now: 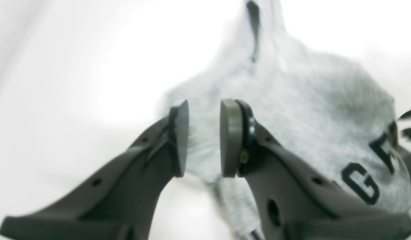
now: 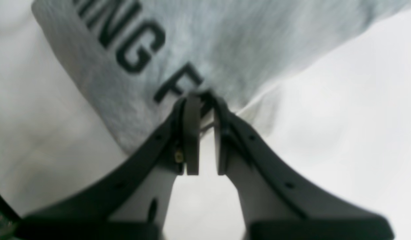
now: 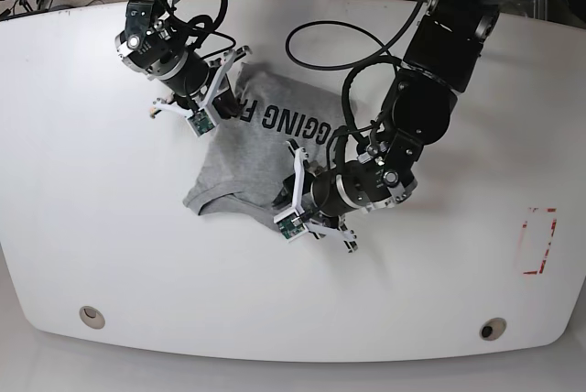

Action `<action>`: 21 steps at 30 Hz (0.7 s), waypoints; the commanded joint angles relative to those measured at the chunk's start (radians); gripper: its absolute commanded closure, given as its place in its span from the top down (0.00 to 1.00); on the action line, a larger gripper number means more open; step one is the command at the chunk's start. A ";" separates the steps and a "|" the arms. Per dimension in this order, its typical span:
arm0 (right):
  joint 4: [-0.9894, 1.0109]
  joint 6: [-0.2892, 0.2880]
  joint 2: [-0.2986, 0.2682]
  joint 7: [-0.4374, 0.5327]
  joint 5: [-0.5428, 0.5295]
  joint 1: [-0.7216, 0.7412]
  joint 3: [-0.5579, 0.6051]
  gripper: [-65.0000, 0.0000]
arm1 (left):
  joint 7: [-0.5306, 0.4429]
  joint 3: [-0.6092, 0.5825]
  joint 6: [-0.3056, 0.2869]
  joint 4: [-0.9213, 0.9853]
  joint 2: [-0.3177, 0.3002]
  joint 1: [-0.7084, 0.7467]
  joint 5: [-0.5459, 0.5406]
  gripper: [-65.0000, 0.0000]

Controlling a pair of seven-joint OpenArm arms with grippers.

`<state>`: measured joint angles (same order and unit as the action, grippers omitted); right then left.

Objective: Fold the T-shirt properly
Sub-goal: 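Fold the shirt edge over with both grippers, flattening the bundle, then grasp the folded shirt with the left gripper and carry it toward the red tape area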

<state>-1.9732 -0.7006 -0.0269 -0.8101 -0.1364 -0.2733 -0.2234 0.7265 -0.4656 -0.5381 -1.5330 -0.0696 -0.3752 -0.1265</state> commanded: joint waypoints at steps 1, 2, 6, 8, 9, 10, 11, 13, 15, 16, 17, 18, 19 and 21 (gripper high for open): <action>-0.050 0.002 -0.011 -0.016 -0.006 0.013 -0.044 0.10 | -0.011 0.015 0.016 -0.057 0.006 0.022 -0.002 0.23; -0.053 0.002 -0.014 -0.022 -0.007 0.013 -0.055 0.10 | -0.012 0.018 0.029 -0.068 0.007 0.032 -0.002 0.23; -0.054 0.002 -0.031 -0.032 -0.006 0.030 -0.107 0.10 | -0.015 0.021 0.141 -0.114 0.043 0.092 -0.002 0.37; -0.053 0.002 -0.041 -0.032 -0.009 0.035 -0.132 0.10 | -0.035 0.020 0.214 -0.123 0.052 0.124 -0.002 0.47; -0.053 0.002 -0.044 -0.032 -0.009 0.036 -0.141 0.10 | -0.051 0.018 0.240 -0.125 0.052 0.137 -0.002 0.50; -0.051 0.002 -0.046 -0.032 -0.009 0.039 -0.149 0.10 | -0.083 0.017 0.276 -0.125 0.054 0.157 -0.002 0.55; -0.051 0.002 -0.046 -0.032 -0.009 0.039 -0.155 0.10 | -0.110 0.014 0.306 -0.126 0.054 0.170 -0.002 0.58; -0.051 0.002 -0.052 -0.032 -0.009 0.039 -0.164 0.10 | -0.173 -0.011 0.359 -0.123 0.055 0.206 0.000 0.61; -0.051 0.002 -0.063 -0.032 -0.009 0.039 -0.175 0.10 | -0.222 -0.042 0.399 -0.119 0.055 0.226 0.006 0.62; -0.051 0.002 -0.072 -0.032 -0.009 0.039 -0.179 0.10 | -0.249 -0.057 0.427 -0.105 0.055 0.233 0.021 0.63; -0.050 0.002 -0.075 -0.032 -0.010 0.039 -0.181 0.10 | -0.265 -0.069 0.447 -0.090 0.060 0.236 0.037 0.64; -0.050 0.002 -0.080 -0.032 -0.010 0.039 -0.184 0.10 | -0.285 -0.083 0.471 -0.068 0.073 0.242 0.058 0.65; -0.050 0.002 -0.080 -0.032 -0.010 0.039 -0.186 0.10 | -0.305 -0.095 0.496 -0.045 0.089 0.253 0.083 0.66; -0.050 0.002 -0.081 -0.032 -0.010 0.036 -0.187 0.10 | -0.344 -0.114 0.530 0.004 0.109 0.270 0.133 0.68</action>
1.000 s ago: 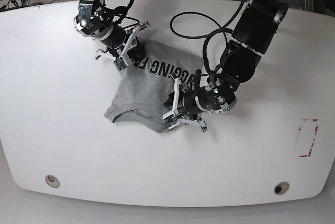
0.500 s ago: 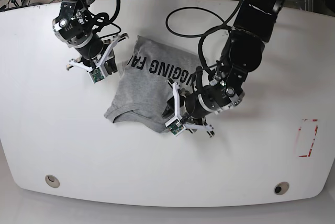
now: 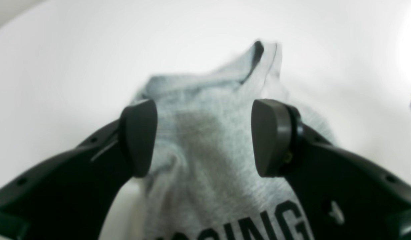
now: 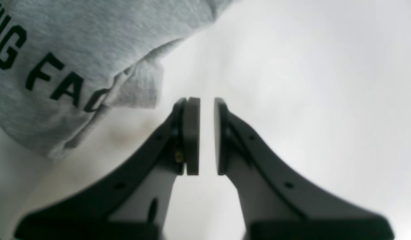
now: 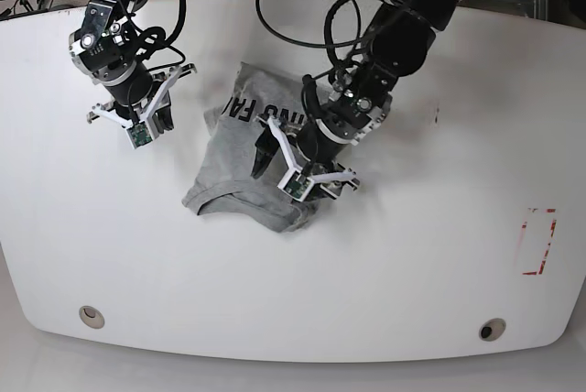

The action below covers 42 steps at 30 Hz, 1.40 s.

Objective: Fold the T-shirt properly
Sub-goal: 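Grasp the folded shirt with the left gripper and carry it toward the red tape area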

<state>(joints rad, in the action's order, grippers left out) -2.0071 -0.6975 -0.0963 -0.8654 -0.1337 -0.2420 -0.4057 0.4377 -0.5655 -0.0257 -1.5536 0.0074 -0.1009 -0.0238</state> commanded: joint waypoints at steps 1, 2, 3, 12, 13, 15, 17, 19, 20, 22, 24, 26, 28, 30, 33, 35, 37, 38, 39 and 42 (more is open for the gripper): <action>-0.016 -0.001 -0.012 0.024 -0.013 0.005 -0.005 0.10 | -0.070 -0.021 0.023 0.049 0.038 0.000 0.048 0.68; -0.016 -0.001 -0.012 0.024 -0.013 0.007 -0.006 0.10 | -0.089 -0.032 0.027 0.077 0.042 0.000 0.061 0.69; -0.016 -0.001 -0.012 0.024 -0.010 0.010 -0.014 0.10 | -0.113 -0.051 0.027 0.117 0.047 -0.003 0.075 0.69; -0.010 -0.001 -0.009 0.022 -0.013 0.016 -0.031 0.10 | -0.245 -0.115 0.028 0.351 0.047 -0.004 0.132 0.68; -0.010 -0.001 -0.009 0.022 -0.013 0.016 -0.031 0.10 | -0.245 -0.109 0.028 0.379 0.047 -0.007 0.132 0.68; -0.011 -0.001 -0.009 0.022 -0.013 0.011 -0.031 0.10 | -0.245 -0.090 0.028 0.410 0.047 -0.013 0.130 0.68; -0.011 -0.001 -0.009 0.022 -0.013 0.008 -0.031 0.10 | -0.245 -0.061 0.028 0.417 0.042 -0.018 0.130 0.68; -0.011 -0.001 -0.012 0.022 -0.013 0.010 -0.031 0.10 | -0.245 -0.027 0.027 0.433 0.029 -0.018 0.130 0.68; -0.010 -0.001 -0.012 0.022 -0.011 0.013 -0.031 0.10 | -0.245 -0.015 0.025 0.440 0.016 -0.018 0.129 0.68; -0.010 -0.001 -0.012 0.022 -0.010 0.014 -0.031 0.10 | -0.245 0.011 0.025 0.451 -0.013 -0.018 0.129 0.68; -0.011 -0.001 -0.012 0.022 -0.013 0.014 -0.031 0.10 | -0.245 0.040 0.016 0.454 -0.039 -0.016 0.127 0.68; -0.011 -0.001 -0.012 0.022 -0.013 0.013 -0.031 0.10 | -0.244 0.069 -0.015 0.453 -0.070 -0.004 0.127 0.68; -0.011 -0.001 -0.012 0.022 -0.013 0.013 -0.031 0.10 | -0.244 0.112 -0.059 0.454 -0.102 0.011 0.127 0.68; -0.011 -0.001 -0.012 0.022 -0.011 0.014 -0.031 0.10 | -0.244 0.166 -0.109 0.459 -0.131 0.016 0.127 0.68; -0.011 -0.001 -0.009 0.022 -0.013 0.016 -0.031 0.10 | -0.244 0.239 -0.159 0.466 -0.169 0.019 0.127 0.68; -0.011 -0.001 -0.006 0.022 -0.013 0.016 -0.031 0.10 | -0.244 0.282 -0.191 0.480 -0.203 0.019 0.127 0.68; -0.011 -0.001 -0.006 0.022 -0.013 0.016 -0.031 0.10 | -0.244 0.318 -0.219 0.493 -0.241 0.019 0.129 0.68; -0.011 -0.001 -0.004 0.022 -0.013 0.016 -0.031 0.10 | -0.244 0.328 -0.228 0.496 -0.258 0.019 0.129 0.68; -0.011 -0.001 -0.004 0.022 -0.013 0.016 -0.031 0.10 | -0.244 0.341 -0.237 0.502 -0.281 0.019 0.129 0.68; -0.011 -0.001 -0.004 0.022 -0.013 0.016 -0.031 0.10 | -0.244 0.371 -0.254 0.519 -0.346 0.019 0.129 0.68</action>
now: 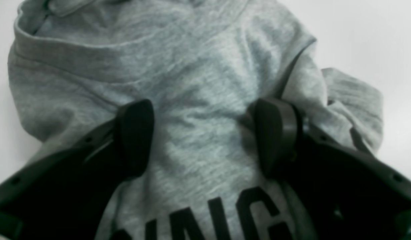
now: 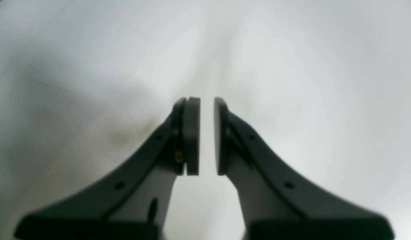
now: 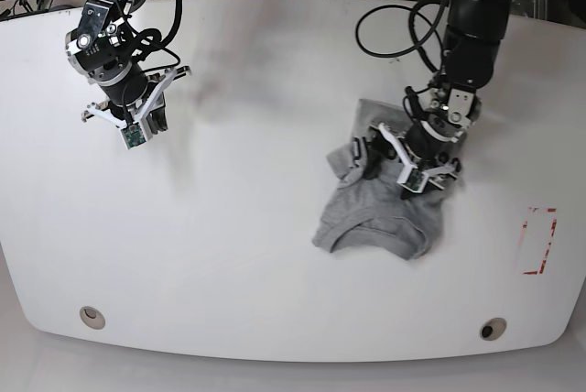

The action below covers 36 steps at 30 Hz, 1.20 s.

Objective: Fold the T-shirt properly
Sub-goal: 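Grasp the folded shirt with the left gripper and carry it toward the red tape area, then release the shirt at the table edge with the left gripper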

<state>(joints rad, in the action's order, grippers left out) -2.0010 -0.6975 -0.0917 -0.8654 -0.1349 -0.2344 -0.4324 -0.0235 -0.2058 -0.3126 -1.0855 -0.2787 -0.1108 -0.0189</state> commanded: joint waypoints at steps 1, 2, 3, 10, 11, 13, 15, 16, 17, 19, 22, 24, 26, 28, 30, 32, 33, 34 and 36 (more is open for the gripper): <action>-0.017 -0.001 -0.009 0.022 -0.012 0.008 -0.003 0.10 | 0.218 0.024 0.030 0.057 -0.081 0.032 0.124 0.68; -0.017 -0.001 -0.009 0.022 -0.012 0.008 -0.003 0.10 | 0.218 0.035 0.026 0.063 -0.096 0.036 0.124 0.68; -0.017 -0.001 -0.009 0.022 -0.012 0.008 -0.003 0.10 | 0.218 0.047 0.026 0.067 -0.115 0.044 0.124 0.68; -0.019 -0.001 -0.007 0.022 -0.012 0.008 -0.003 0.10 | 0.216 0.124 -0.012 0.080 -0.241 0.107 0.122 0.68; -0.020 -0.001 -0.007 0.022 -0.012 0.008 -0.003 0.10 | 0.216 0.133 -0.027 0.078 -0.251 0.113 0.122 0.68; -0.020 -0.001 -0.007 0.022 -0.012 0.008 -0.003 0.10 | 0.216 0.165 -0.069 0.078 -0.268 0.133 0.122 0.68; -0.020 -0.001 -0.007 0.022 -0.012 0.007 -0.003 0.10 | 0.216 0.217 -0.107 0.078 -0.285 0.158 0.122 0.68; -0.022 -0.001 -0.007 0.022 -0.012 0.007 -0.003 0.10 | 0.216 0.245 -0.122 0.078 -0.293 0.171 0.122 0.68; -0.022 -0.001 -0.007 0.022 -0.012 0.005 -0.003 0.10 | 0.216 0.274 -0.136 0.077 -0.301 0.187 0.122 0.68; -0.022 -0.001 -0.007 0.022 -0.012 0.002 -0.003 0.10 | 0.216 0.322 -0.161 0.072 -0.314 0.210 0.122 0.68; -0.022 -0.001 -0.007 0.022 -0.012 0.000 -0.003 0.10 | 0.216 0.366 -0.196 0.071 -0.324 0.240 0.122 0.68; -0.022 -0.001 -0.007 0.022 -0.012 -0.001 -0.003 0.10 | 0.216 0.388 -0.219 0.067 -0.348 0.257 0.122 0.68; -0.022 -0.001 -0.007 0.024 -0.012 -0.003 -0.003 0.10 | 0.216 0.418 -0.237 0.049 -0.373 0.277 0.121 0.68; -0.022 -0.001 -0.007 0.025 -0.012 -0.003 -0.004 0.10 | 0.216 0.446 -0.245 0.029 -0.379 0.294 0.121 0.68; -0.022 -0.001 -0.007 0.027 -0.012 -0.007 -0.004 0.10 | 0.216 0.481 -0.248 0.003 -0.379 0.308 0.121 0.68; -0.022 -0.001 -0.007 0.030 -0.012 -0.013 -0.004 0.10 | 0.218 0.509 -0.250 -0.031 -0.380 0.320 0.121 0.68; -0.022 -0.001 -0.007 0.030 -0.012 -0.013 -0.003 0.10 | 0.219 0.515 -0.250 -0.045 -0.385 0.326 0.121 0.68; -0.022 -0.001 -0.007 0.030 -0.012 -0.013 -0.003 0.10 | 0.221 0.520 -0.250 -0.065 -0.397 0.334 0.122 0.68; -0.022 -0.001 -0.007 0.030 -0.012 -0.013 -0.003 0.10 | 0.221 0.523 -0.250 -0.094 -0.420 0.351 0.122 0.68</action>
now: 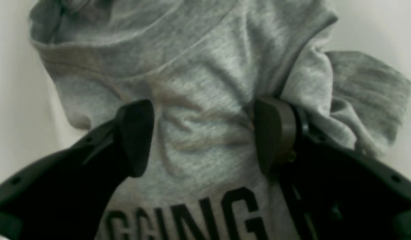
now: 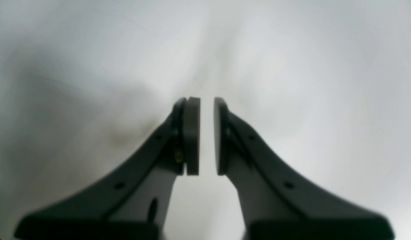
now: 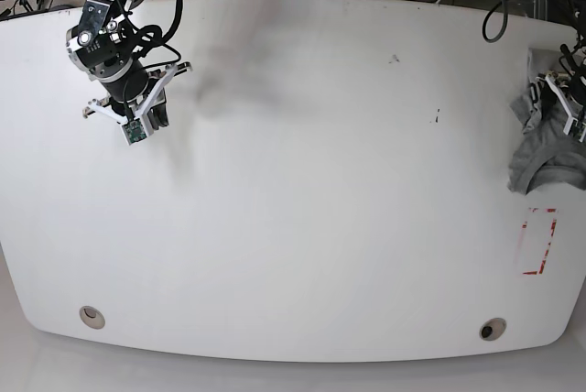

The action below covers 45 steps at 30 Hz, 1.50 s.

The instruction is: Fold the T-shirt properly

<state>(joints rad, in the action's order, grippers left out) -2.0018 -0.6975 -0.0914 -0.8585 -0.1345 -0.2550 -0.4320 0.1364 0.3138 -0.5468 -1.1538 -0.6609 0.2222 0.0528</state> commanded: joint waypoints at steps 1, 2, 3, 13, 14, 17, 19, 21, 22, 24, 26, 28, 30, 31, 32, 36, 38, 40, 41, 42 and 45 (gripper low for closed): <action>-0.020 -0.001 -0.008 0.023 -0.012 0.007 -0.003 0.10 | 0.061 0.003 -0.015 -0.036 -0.047 0.027 0.051 0.68; -0.020 -0.001 -0.008 0.023 -0.012 0.007 -0.003 0.10 | 0.061 0.005 -0.015 -0.044 -0.055 0.030 0.051 0.68; -0.020 -0.001 -0.008 0.023 -0.012 0.007 -0.003 0.10 | 0.061 0.006 -0.015 -0.051 -0.061 0.033 0.051 0.68; -0.018 -0.001 -0.008 0.078 -0.006 0.003 -0.005 0.10 | 0.062 0.054 -0.031 -0.190 -0.096 0.033 -0.009 0.68; -0.018 -0.001 -0.009 0.081 -0.006 0.003 -0.005 0.10 | 0.072 0.064 -0.043 -0.222 -0.096 0.033 -0.034 0.68; -0.018 -0.001 -0.014 0.086 -0.006 0.006 -0.005 0.10 | 0.124 0.077 -0.066 -0.294 -0.096 0.032 -0.075 0.68; -0.018 -0.001 -0.015 0.087 -0.004 0.009 -0.005 0.10 | 0.157 0.078 -0.072 -0.349 -0.090 0.029 -0.101 0.68; -0.018 -0.001 -0.017 0.087 -0.004 0.013 -0.005 0.10 | 0.176 0.071 -0.071 -0.409 -0.084 0.029 -0.124 0.68; -0.018 -0.001 -0.018 0.089 -0.004 0.015 -0.005 0.10 | 0.177 0.058 -0.071 -0.446 -0.066 0.029 -0.141 0.68; -0.018 -0.001 -0.031 0.092 -0.004 0.015 -0.005 0.10 | 0.177 0.043 -0.066 -0.493 -0.020 0.029 -0.153 0.68; -0.015 -0.001 -0.040 0.109 -0.004 0.015 -0.005 0.10 | 0.177 0.040 -0.046 -0.539 0.037 0.029 -0.152 0.68; -0.015 -0.001 -0.041 0.137 -0.003 0.015 -0.005 0.10 | 0.177 0.040 -0.006 -0.585 0.112 0.029 -0.152 0.68; -0.012 -0.001 -0.044 0.173 0.014 0.013 -0.006 0.10 | 0.177 0.035 0.037 -0.621 0.184 0.029 -0.144 0.68; -0.004 -0.001 -0.044 0.190 0.029 0.013 -0.006 0.10 | 0.177 0.028 0.054 -0.631 0.214 0.029 -0.135 0.68; 0.005 -0.001 -0.044 0.210 0.051 0.013 -0.006 0.10 | 0.174 0.017 0.073 -0.641 0.241 0.029 -0.123 0.68; 0.055 -0.001 -0.037 0.354 0.146 0.012 -0.005 0.10 | 0.145 -0.040 0.139 -0.688 0.367 0.010 -0.055 0.68; 0.083 0.002 -0.037 0.442 0.169 0.000 -0.006 0.10 | 0.104 -0.055 0.164 -0.702 0.430 0.026 -0.020 0.68; 0.117 0.011 -0.037 0.506 0.178 -0.016 -0.006 0.10 | 0.052 -0.057 0.179 -0.697 0.476 0.053 0.002 0.68; 0.135 0.017 -0.037 0.545 0.177 -0.027 -0.006 0.10 | 0.016 -0.060 0.187 -0.690 0.502 0.065 0.011 0.68; 0.149 0.025 -0.037 0.569 0.177 -0.034 -0.006 0.10 | -0.013 -0.066 0.192 -0.681 0.522 0.072 0.017 0.68; 0.172 0.046 -0.040 0.625 0.177 -0.059 -0.006 0.10 | -0.090 -0.095 0.204 -0.648 0.562 0.101 0.038 0.68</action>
<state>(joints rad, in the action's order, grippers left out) -1.8198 -0.6601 -0.1204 -0.2855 0.0532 -0.3031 -0.4316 0.0914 0.2253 -0.3550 -1.8099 -0.1024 0.3103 0.0753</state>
